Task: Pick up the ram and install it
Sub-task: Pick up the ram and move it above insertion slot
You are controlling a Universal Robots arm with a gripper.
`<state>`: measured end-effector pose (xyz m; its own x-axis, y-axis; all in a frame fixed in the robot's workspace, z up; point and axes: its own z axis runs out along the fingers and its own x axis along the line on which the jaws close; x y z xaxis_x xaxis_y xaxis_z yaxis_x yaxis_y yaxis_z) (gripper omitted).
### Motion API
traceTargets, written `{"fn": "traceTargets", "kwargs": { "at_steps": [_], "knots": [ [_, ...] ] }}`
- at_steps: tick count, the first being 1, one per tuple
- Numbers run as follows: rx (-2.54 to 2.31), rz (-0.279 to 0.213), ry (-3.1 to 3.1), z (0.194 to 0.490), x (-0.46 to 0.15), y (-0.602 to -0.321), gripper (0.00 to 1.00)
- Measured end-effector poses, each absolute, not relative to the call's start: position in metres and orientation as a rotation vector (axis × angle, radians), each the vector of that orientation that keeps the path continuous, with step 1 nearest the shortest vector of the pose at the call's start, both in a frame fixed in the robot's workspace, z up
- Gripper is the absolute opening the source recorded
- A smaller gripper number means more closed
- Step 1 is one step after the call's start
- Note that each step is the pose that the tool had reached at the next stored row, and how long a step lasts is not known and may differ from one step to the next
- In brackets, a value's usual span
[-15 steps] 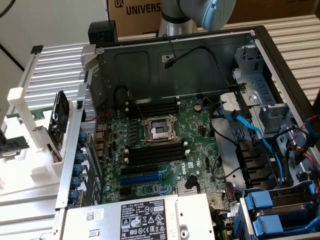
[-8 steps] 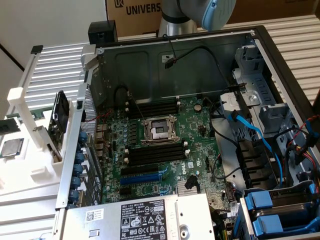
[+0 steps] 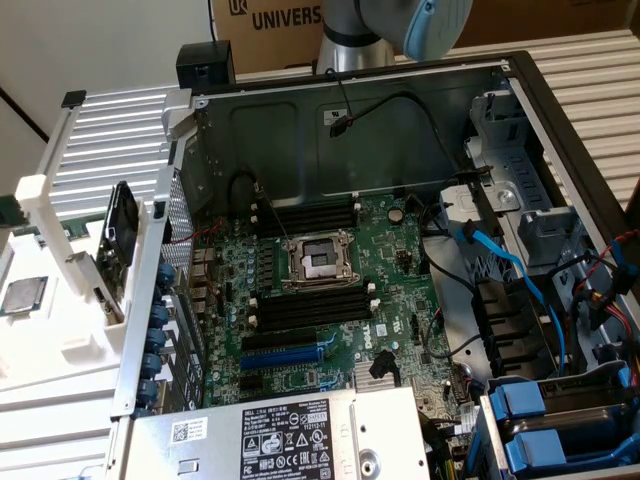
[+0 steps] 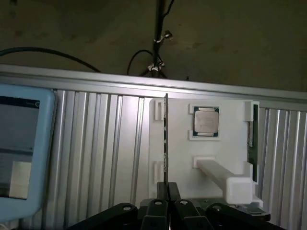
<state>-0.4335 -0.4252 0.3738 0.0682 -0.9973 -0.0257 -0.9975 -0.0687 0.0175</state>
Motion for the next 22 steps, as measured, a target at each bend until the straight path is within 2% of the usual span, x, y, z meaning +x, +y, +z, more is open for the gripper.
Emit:
{"fn": "traceTargets", "kwargs": {
  "at_steps": [7, 12, 13, 18, 22],
  "knots": [
    [-2.290, 0.056, 2.138, 0.398, -0.399, -0.425, 0.12],
    [-2.290, 0.060, 2.138, 0.404, -0.384, -0.426, 0.12],
    [-2.286, 0.074, 2.134, 0.404, -0.374, -0.426, 0.12],
    [-2.287, 0.071, 2.136, 0.404, -0.372, -0.426, 0.12],
    [-2.287, 0.071, 2.137, 0.405, -0.341, -0.425, 0.12]
  ]
}}
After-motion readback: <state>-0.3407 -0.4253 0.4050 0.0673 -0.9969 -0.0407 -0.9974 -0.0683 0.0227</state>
